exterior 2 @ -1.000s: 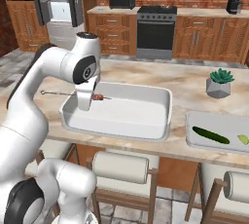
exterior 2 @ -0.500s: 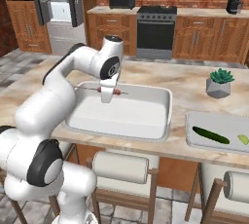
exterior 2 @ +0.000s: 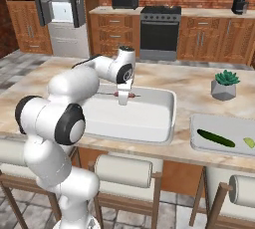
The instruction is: Place the cold items (lemon wedge and cucumber) from the fridge in one tupperware on the dining counter. Place the warm items (hot dog and kebab skewer) in the stove area in another tupperware.
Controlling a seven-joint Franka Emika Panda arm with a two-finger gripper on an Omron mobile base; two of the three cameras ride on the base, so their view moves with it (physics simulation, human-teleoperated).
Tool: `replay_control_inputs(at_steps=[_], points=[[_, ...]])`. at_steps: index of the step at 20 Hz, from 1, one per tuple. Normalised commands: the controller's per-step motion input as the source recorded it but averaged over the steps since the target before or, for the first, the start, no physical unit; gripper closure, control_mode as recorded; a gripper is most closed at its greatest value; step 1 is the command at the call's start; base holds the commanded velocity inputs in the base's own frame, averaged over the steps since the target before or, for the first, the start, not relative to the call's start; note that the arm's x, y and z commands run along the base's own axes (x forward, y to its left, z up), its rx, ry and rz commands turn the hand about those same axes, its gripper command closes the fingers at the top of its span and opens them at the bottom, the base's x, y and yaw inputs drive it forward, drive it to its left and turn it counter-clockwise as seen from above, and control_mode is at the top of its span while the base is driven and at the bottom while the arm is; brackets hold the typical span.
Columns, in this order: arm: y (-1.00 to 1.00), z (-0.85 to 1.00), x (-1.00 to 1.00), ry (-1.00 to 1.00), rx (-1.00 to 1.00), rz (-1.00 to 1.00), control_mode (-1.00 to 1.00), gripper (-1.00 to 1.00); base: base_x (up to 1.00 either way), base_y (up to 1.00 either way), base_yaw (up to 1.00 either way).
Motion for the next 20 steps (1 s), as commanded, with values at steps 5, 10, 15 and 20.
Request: replay_control_inputs(at_steps=[5, 10, 15, 20], points=[[-0.42, -0.78, 0.97, 0.01, -0.05, 0.0, -1.0, 1.0, 0.0, 0.0, 0.0], [-0.32, -0.66, 0.65, 0.08, -0.04, -0.02, -1.0, 1.0, 0.0, 0.0, 0.0], [-0.02, -0.33, 0.18, 0.01, -0.02, -0.03, -1.0, 1.0, 0.0, 0.0, 0.0], [0.0, -0.15, 0.02, 0.03, 0.0, 0.0, -1.0, -1.0, 0.0, 0.0, 0.0]])
